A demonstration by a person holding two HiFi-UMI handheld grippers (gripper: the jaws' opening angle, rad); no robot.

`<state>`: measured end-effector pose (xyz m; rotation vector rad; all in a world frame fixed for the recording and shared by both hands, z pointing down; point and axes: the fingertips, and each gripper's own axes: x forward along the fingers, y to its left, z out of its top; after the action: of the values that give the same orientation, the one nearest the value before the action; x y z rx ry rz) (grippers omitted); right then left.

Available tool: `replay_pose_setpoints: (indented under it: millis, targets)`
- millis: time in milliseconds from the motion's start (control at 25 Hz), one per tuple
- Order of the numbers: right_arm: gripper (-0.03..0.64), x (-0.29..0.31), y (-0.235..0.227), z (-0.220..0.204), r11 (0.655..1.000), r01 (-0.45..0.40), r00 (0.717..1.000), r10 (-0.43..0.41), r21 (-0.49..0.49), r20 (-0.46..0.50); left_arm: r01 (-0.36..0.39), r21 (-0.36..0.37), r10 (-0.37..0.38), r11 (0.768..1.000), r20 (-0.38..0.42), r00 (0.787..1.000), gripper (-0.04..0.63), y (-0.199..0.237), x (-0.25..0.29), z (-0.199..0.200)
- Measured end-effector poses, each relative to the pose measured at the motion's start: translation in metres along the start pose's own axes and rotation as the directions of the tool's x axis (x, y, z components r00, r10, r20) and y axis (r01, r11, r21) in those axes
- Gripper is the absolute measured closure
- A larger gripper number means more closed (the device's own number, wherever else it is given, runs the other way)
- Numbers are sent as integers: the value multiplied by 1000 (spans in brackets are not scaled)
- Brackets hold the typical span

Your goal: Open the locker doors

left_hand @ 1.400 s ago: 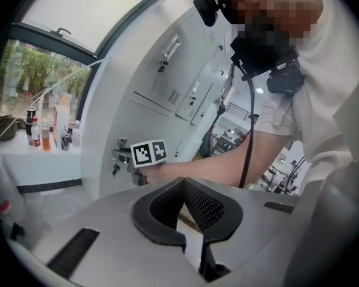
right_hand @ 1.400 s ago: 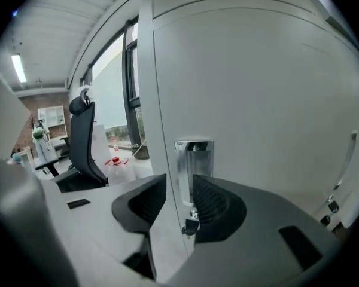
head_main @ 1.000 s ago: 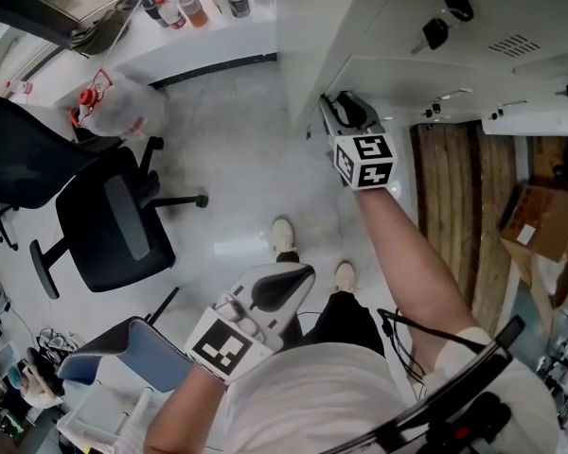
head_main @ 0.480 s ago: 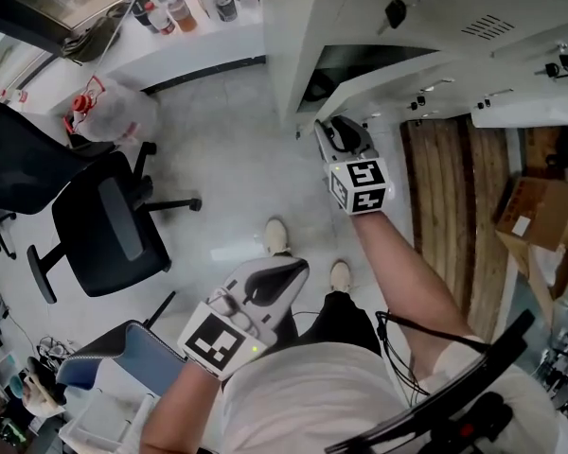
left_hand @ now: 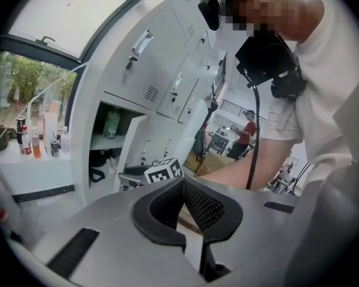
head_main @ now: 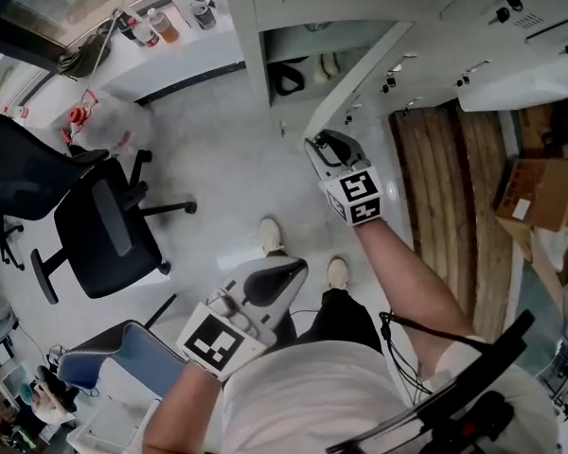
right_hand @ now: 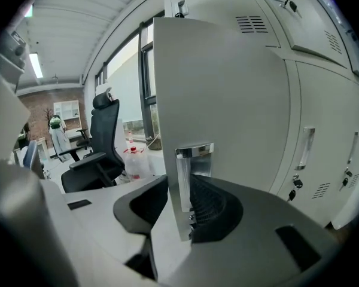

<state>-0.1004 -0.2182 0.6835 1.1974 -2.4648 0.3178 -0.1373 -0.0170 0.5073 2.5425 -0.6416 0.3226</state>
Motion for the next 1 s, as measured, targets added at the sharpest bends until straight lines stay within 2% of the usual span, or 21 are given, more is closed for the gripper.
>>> replay_pose_setpoints:
  millis: [240,680,1000]
  targets:
    - [515,-52,-15,-27,1000,-3,1000,3,14,-22,15,28,-15,999,-5,1000,583,-44,24,5]
    - [557,-130,-62,-61,999,-1,996,-2,-39,-91,45,69,-44,997,-7,999,583,-107,63,17]
    - [566,-160,-102,-77,996,-16,990,4,-92,-140,43,89,-43,995,-6,999,583,-137,81,20]
